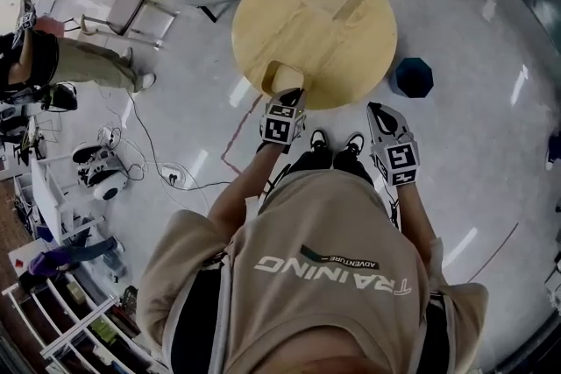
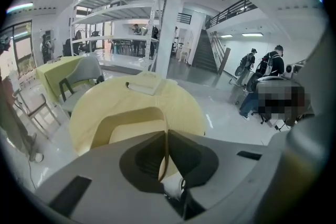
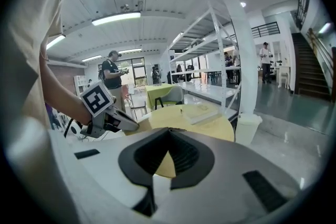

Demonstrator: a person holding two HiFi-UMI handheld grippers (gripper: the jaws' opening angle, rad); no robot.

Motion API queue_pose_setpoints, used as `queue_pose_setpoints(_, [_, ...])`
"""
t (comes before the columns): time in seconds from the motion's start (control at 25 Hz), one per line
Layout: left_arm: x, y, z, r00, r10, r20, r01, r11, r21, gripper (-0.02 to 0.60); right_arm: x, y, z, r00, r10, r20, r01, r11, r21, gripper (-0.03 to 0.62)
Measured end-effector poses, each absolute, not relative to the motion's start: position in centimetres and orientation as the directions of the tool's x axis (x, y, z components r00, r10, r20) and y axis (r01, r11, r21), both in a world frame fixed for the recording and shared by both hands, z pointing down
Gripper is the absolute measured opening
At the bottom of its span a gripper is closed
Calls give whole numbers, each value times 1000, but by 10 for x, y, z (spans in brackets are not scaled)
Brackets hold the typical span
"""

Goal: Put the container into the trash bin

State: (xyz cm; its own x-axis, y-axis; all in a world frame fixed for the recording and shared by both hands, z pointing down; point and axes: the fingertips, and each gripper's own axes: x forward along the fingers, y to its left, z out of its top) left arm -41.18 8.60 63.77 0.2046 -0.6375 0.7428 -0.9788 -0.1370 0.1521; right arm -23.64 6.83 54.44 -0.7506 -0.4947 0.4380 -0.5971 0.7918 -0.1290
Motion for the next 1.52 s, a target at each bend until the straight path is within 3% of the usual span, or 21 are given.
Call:
queue_pose_setpoints(0.48, [-417,89,584,280,-696,661,-960,-222,173,21,-242,76,505,-704,-606,370,-698,685,-206,4])
queue_pose_setpoints(0.76, [-401,88,576,367,-667,648,-918,-373,136,21,-218,93,503,-598,-703,383,-797,574,-191,5])
queue_pose_setpoints(1.2, [-303,65,571,529,-588,612,-809,-568,154,21,-123,116,509,-410,-821,399,-911,386,-143,5])
queue_pose_setpoints(1.52, [-234,45,572,516,-582,628,-816,-558,154,21,-57,98,513,-433,-812,392,-901,403,-162,5])
